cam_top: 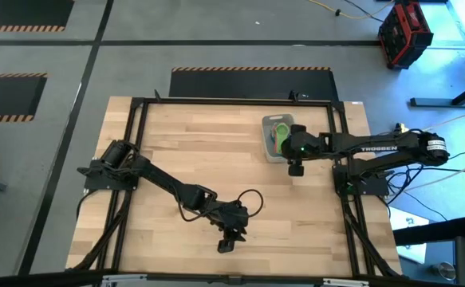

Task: Nest measuring cups in basket
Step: Return to Home Position

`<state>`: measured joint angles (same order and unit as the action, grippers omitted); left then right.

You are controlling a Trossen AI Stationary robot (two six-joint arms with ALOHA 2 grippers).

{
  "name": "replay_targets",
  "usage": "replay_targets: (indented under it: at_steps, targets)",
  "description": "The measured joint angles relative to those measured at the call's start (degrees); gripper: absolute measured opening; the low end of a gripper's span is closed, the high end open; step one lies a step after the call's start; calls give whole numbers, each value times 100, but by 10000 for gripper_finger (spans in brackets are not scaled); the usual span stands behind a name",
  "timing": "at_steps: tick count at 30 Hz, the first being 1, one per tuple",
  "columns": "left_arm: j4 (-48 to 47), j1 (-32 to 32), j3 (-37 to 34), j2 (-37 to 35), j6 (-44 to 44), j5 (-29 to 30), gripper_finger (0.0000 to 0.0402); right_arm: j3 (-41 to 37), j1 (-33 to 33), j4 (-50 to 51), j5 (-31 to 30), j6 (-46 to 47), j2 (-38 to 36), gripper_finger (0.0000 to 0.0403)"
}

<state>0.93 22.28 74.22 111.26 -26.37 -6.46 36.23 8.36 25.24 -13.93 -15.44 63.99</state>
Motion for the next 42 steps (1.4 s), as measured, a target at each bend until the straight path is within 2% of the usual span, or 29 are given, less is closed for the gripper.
replay_targets:
  at_steps: [9,11,18,22,27,31,35,42]
  targets:
    - [6,0,0,2,2,9,115,406,-2,-67,14,45,2,195]
    - [75,-17,0,2,6,143,115,557,-2,-203,184,204,2,195]
    - [1023,-321,-2,2,548,776,115,893,-2,-1220,1674,1138,2,195]
    - [1457,-637,-7,-216,1129,665,115,1074,-4,-1844,2525,1777,2,195]
    - [1367,-1019,-2,-939,1828,540,115,1693,-7,-1672,3105,1998,2,178]
    - [882,-1316,-1,-1751,2381,532,115,2405,-7,-1275,3331,1967,2,167]
    - [321,-1574,0,-2603,2594,538,115,3237,-9,-610,3366,1835,-2,166]
    - [-967,-1837,0,-3971,2833,589,115,4611,-9,873,3358,1039,-145,165]
